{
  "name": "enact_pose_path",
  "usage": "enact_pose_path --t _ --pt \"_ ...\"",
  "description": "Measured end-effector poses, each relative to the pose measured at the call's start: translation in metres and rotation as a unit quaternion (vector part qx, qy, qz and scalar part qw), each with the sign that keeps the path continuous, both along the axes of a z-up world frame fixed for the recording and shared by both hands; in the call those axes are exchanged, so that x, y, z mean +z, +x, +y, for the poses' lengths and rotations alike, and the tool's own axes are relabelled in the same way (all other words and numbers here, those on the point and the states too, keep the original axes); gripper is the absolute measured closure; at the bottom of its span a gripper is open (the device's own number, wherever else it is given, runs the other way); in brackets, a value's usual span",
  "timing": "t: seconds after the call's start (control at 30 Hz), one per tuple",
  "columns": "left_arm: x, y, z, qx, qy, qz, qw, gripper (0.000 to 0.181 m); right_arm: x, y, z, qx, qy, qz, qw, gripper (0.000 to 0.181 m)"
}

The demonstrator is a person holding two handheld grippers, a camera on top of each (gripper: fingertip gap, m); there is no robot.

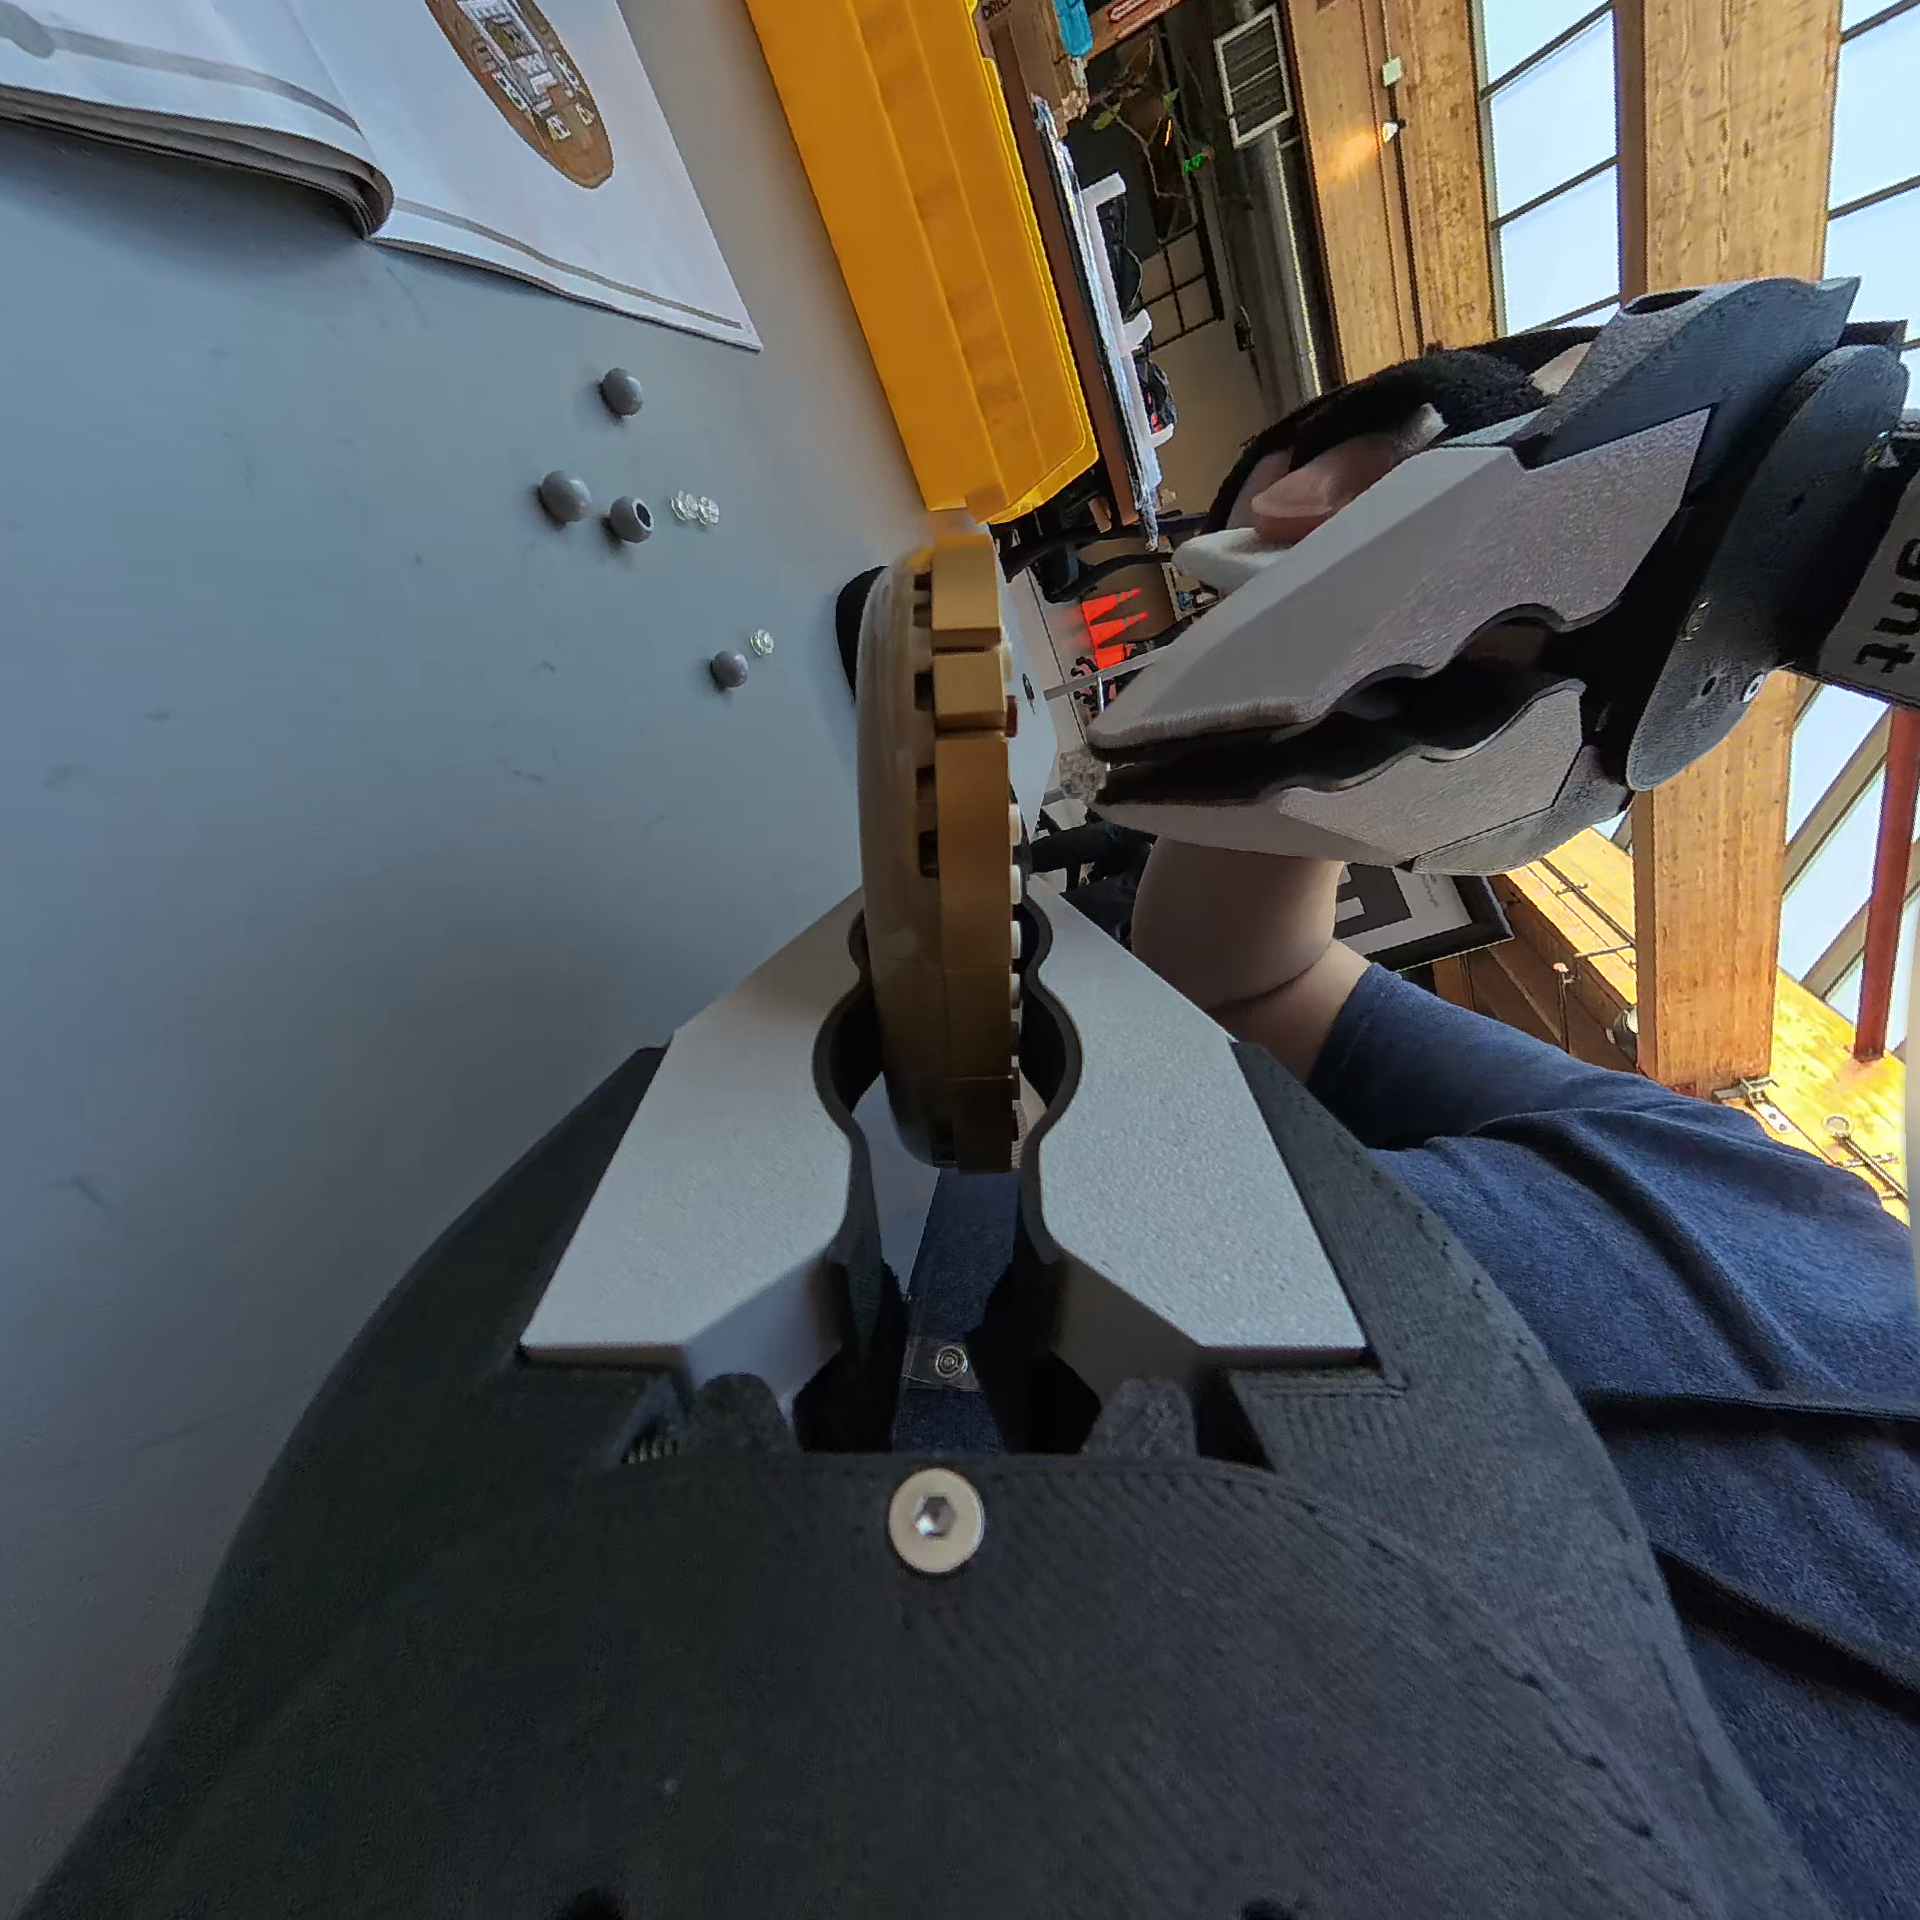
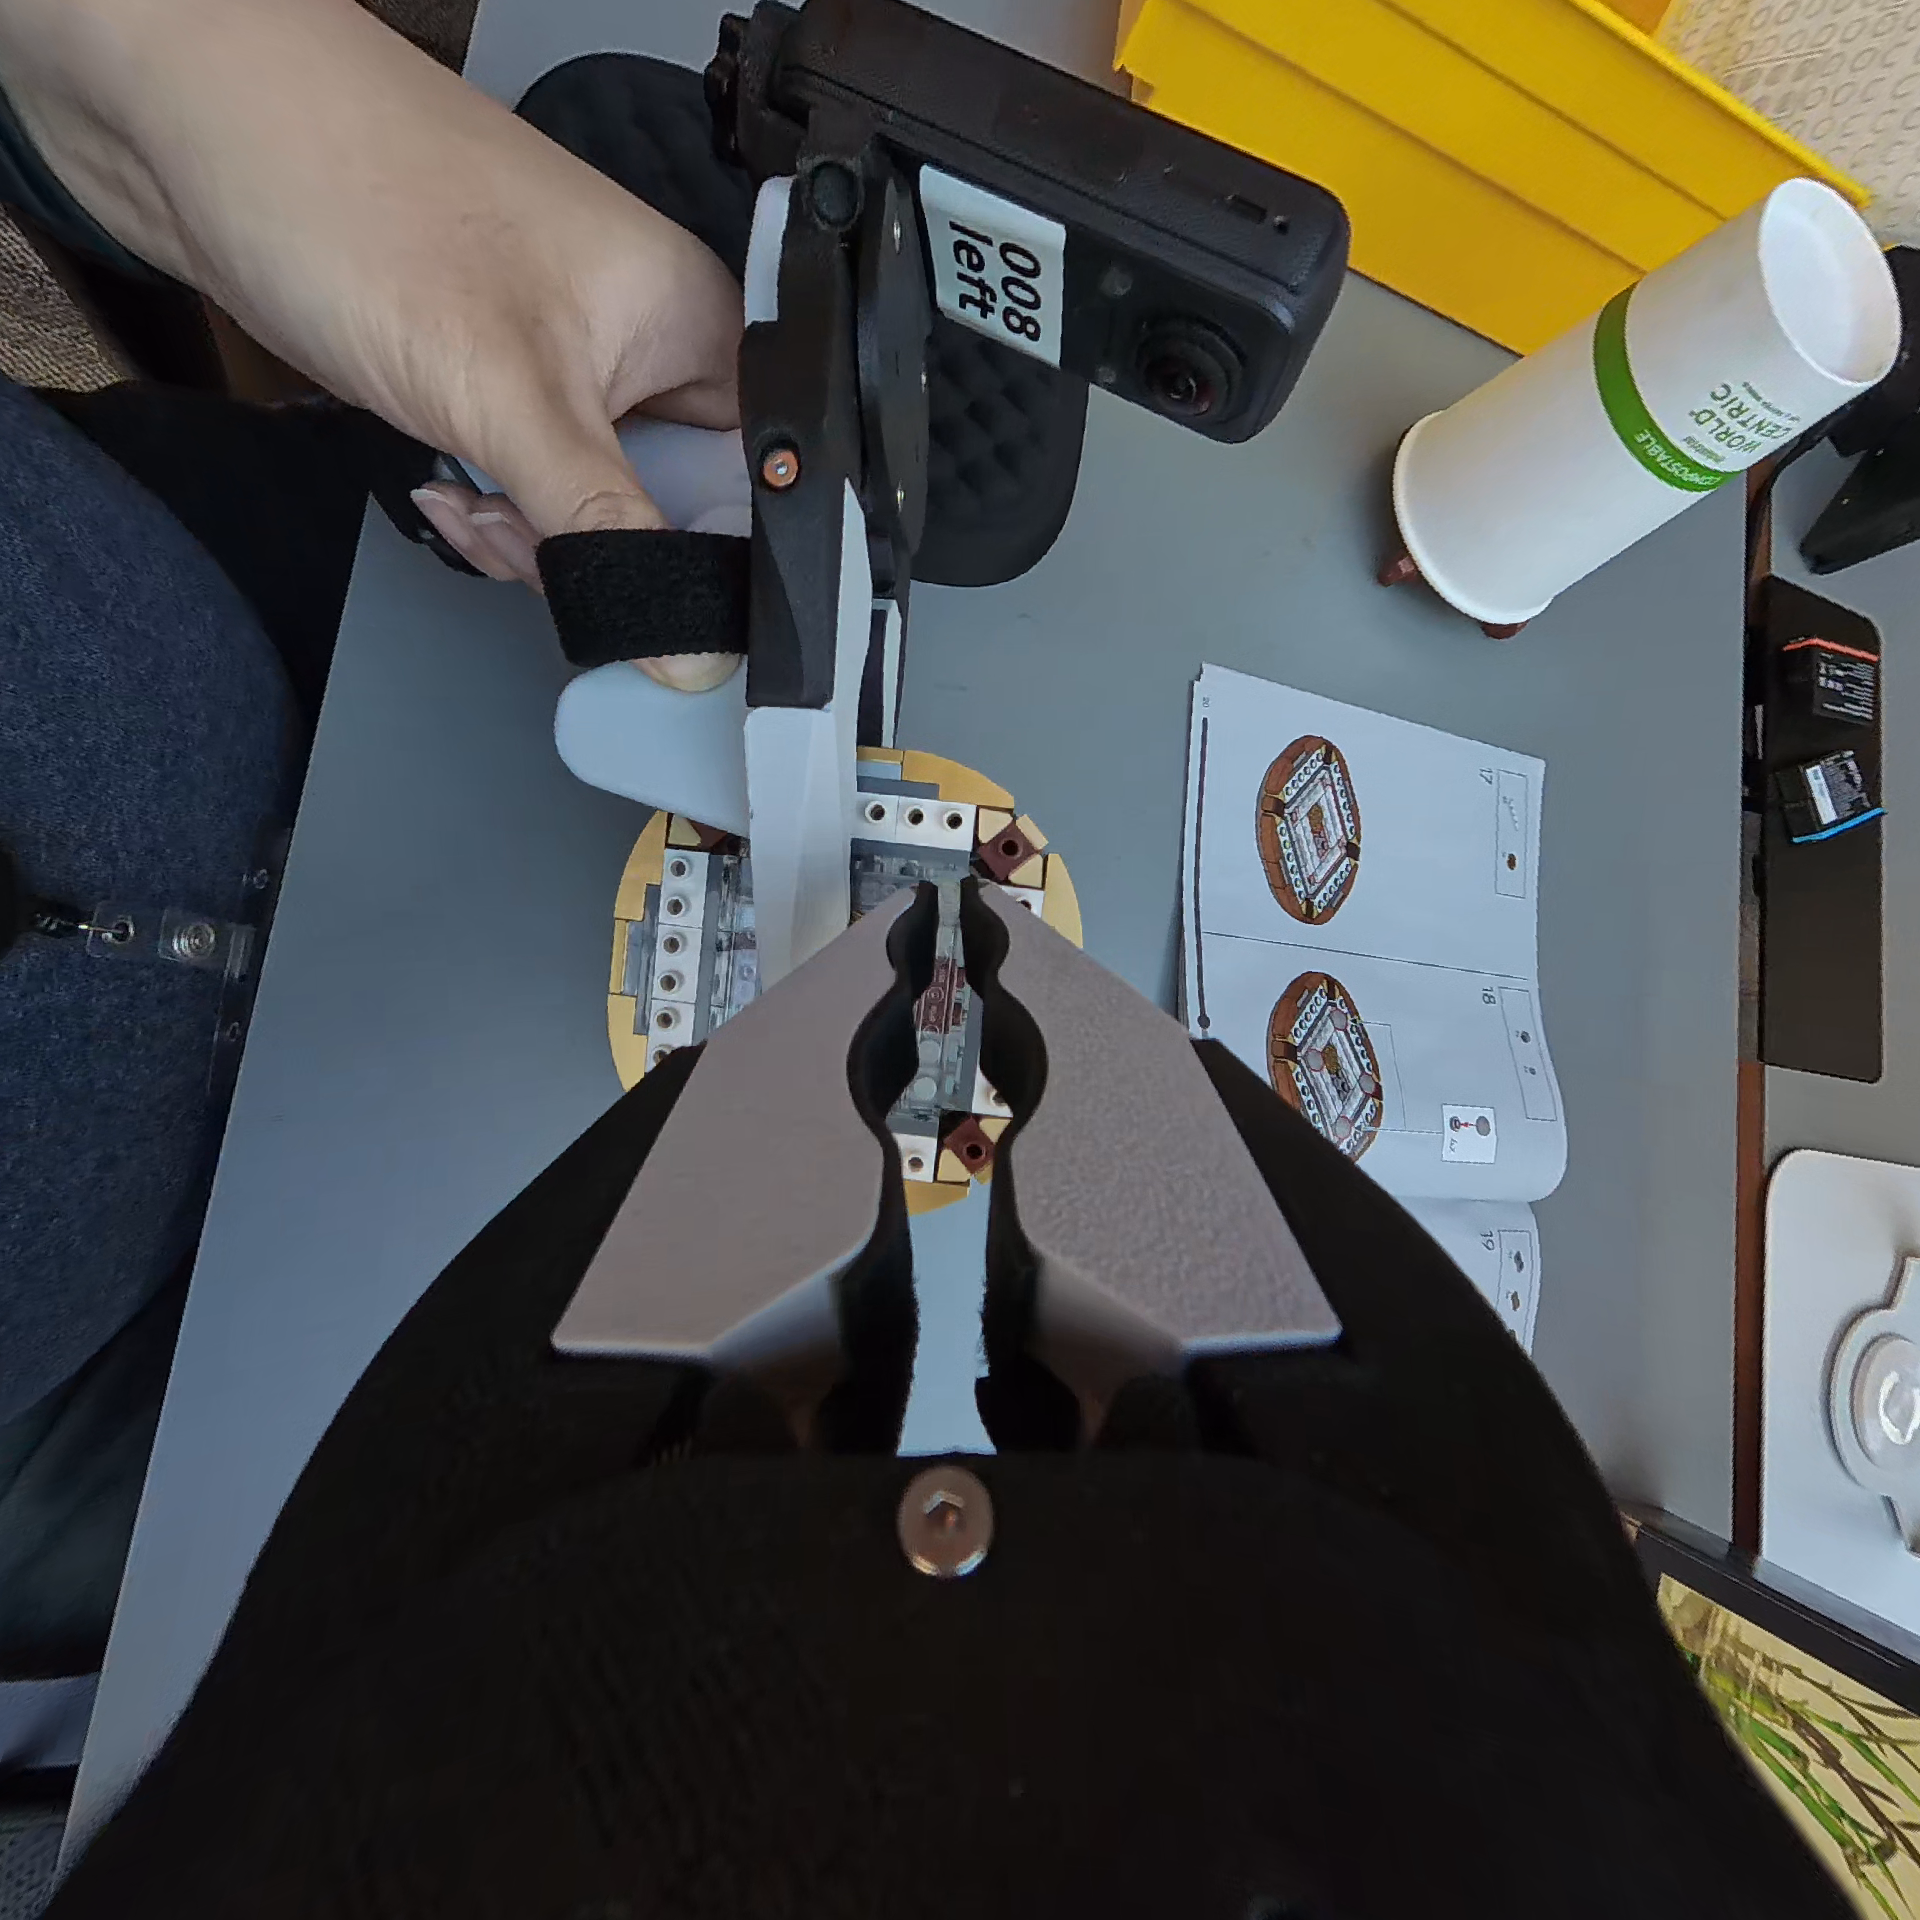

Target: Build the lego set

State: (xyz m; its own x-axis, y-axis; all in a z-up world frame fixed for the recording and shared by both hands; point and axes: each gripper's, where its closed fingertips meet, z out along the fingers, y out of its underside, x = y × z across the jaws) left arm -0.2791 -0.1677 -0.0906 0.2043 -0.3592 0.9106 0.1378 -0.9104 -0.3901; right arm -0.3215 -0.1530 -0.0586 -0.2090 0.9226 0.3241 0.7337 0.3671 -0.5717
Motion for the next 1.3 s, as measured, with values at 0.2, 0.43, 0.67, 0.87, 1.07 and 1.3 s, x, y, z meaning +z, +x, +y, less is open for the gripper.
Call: enact_pose_path --t 0.2,0.43,0.67,0.87,1.07,1.3 --pt "0.001 0.001 -0.001 -0.002 0.003 0.000 1.000 0.162 -0.006 0.000 0.001 0.004 0.001 -0.026 1.000 0.177" --pt "0.001 -0.001 0.000 0.004 0.015 0.020 1.000 0.162 -0.008 -0.001 0.001 0.014 0.019 -0.047 0.999 0.177" --pt "-0.001 -0.004 -0.003 0.001 0.050 0.078 0.996 0.162 -0.005 -0.002 -0.001 0.027 0.022 -0.075 0.997 0.177" --pt "0.005 -0.006 -0.004 -0.001 0.061 0.083 0.995 0.162 0.001 -0.003 -0.003 0.022 0.009 -0.077 0.997 0.177" --pt "0.002 -0.005 -0.007 -0.005 0.050 0.086 0.995 0.162 -0.004 -0.002 -0.004 0.019 0.047 -0.105 0.993 0.177" --pt "0.003 -0.003 -0.009 -0.012 0.034 0.057 0.998 0.162 -0.003 -0.001 -0.005 0.019 0.021 -0.087 0.996 0.176"
